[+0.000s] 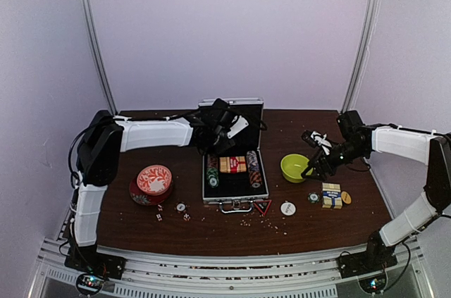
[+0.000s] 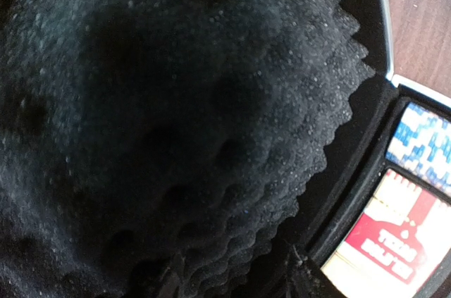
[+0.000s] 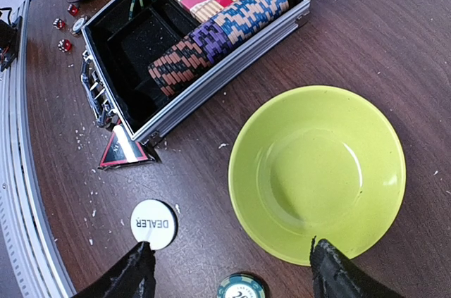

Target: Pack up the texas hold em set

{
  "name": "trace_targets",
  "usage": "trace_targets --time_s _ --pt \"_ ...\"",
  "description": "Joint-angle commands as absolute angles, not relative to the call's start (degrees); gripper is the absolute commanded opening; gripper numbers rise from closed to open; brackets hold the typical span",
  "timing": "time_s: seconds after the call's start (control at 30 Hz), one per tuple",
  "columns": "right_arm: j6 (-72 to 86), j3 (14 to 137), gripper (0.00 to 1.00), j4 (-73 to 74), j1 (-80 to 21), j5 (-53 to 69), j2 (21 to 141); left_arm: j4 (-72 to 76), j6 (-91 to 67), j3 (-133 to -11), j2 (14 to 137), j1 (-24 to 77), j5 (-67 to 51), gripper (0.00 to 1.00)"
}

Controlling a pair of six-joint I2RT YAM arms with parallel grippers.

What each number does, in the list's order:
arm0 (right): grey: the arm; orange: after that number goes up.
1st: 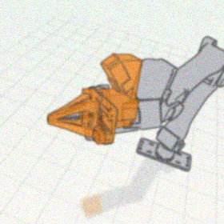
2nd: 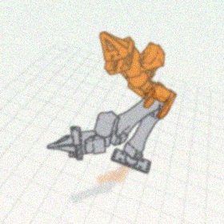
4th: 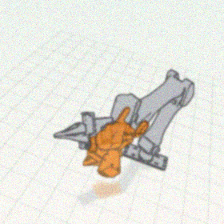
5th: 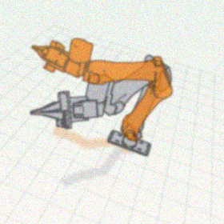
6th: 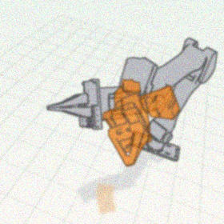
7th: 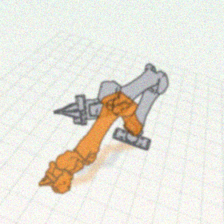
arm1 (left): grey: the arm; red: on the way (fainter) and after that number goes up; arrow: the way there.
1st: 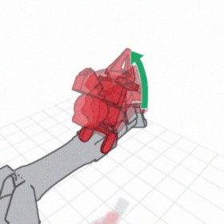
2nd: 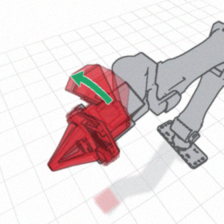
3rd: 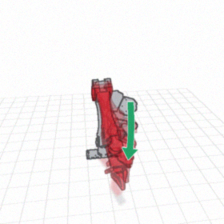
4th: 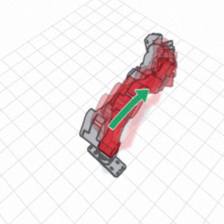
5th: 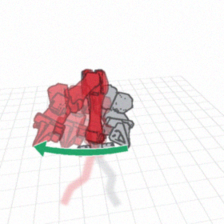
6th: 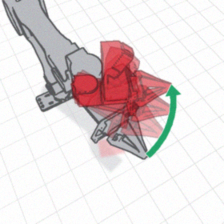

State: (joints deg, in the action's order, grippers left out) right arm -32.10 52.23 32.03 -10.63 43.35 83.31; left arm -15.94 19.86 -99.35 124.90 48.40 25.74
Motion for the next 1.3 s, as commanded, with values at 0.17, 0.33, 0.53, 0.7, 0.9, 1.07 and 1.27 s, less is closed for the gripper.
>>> trace_targets --time_s 0.17,0.33,0.53,0.7,0.9,1.07,1.27 --pt "-30.9 52.8 0.76 31.4 -10.9 42.7 84.5 -12.9 18.6 -103.1 127.5 46.8 26.8 0.52" --pt "-28.3 55.0 0.76 32.7 -10.9 36.3 83.3 -14.0 17.8 -98.3 123.3 47.5 22.6 0.53" --pt "-26.7 60.5 0.79 42.1 -10.8 20.3 84.1 -14.0 18.3 -91.1 117.5 51.4 19.9 0.54" --pt "-27.0 62.6 0.84 52.4 -10.7 12.2 86.8 -14.0 15.4 -85.6 114.6 55.4 21.1 0.54" --pt "-26.8 61.0 0.91 57.6 -10.6 7.4 89.5 -13.7 11.9 -80.0 111.7 56.8 20.8 0.54" --pt "-26.1 60.3 0.95 57.4 -10.4 6.0 92.1 -12.2 10.1 -76.2 109.7 57.9 19.9 0.54" --pt "-25.8 59.8 1.00 58.0 -10.2 9.0 95.9 -12.2 8.9 -75.0 108.8 59.0 19.8 0.54"
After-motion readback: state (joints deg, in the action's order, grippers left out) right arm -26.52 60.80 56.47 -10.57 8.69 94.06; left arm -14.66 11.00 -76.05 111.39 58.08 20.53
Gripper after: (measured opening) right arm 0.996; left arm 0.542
